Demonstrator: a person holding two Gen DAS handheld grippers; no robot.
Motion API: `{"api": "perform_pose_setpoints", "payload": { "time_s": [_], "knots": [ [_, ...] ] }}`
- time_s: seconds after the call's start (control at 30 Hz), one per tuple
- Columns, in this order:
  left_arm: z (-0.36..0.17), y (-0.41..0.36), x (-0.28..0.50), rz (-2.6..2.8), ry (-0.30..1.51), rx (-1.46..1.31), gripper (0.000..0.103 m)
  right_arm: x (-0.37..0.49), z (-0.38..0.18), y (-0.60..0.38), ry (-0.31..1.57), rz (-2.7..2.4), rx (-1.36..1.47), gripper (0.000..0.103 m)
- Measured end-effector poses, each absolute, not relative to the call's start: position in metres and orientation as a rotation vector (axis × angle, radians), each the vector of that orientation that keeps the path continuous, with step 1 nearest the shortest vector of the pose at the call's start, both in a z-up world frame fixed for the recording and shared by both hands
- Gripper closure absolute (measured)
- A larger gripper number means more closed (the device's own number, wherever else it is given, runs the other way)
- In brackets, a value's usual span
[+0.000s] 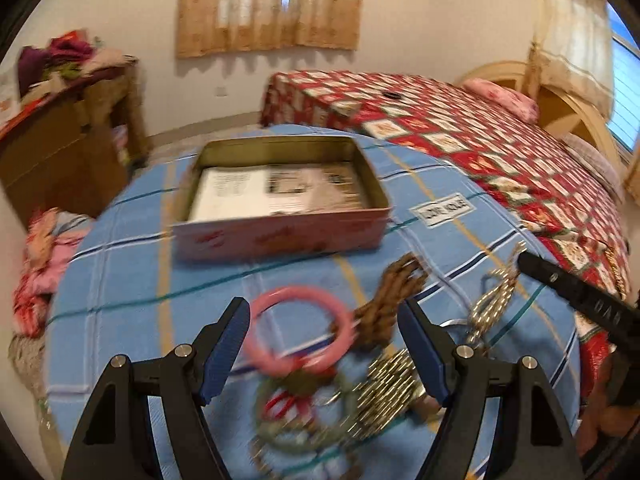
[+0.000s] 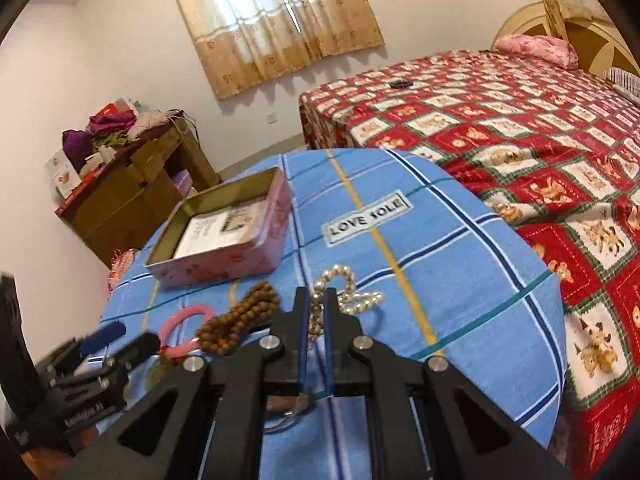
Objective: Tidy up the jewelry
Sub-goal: 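Carry the pearls and brown beads into the pink tin and release both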
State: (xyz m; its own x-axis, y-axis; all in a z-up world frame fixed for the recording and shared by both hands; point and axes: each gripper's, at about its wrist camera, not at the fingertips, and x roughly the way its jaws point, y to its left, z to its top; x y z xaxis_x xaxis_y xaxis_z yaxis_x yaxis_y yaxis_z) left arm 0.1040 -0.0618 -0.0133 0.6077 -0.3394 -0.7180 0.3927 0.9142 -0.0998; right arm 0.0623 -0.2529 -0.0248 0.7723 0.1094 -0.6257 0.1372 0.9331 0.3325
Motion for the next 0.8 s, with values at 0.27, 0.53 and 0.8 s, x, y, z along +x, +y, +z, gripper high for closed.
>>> {"api": "perform_pose_setpoints", "payload": {
  "time_s": [0.27, 0.53, 0.8],
  "knots": [
    [-0.041, -0.116, 0.135, -0.475, 0.899, 0.215, 0.027, 0.071, -0.039, -0.281, 0.720, -0.037, 0.414, 0.094],
    [-0.053, -0.129, 0.135, -0.519, 0.909, 0.263, 0.077, 0.059, -0.041, -0.287, 0.722, -0.073, 0.442, 0.041],
    [-0.011, -0.096, 0.125, -0.576, 0.759, 0.067, 0.079, 0.077, -0.056, -0.263, 0.818, -0.087, 0.337, 0.042]
  ]
}}
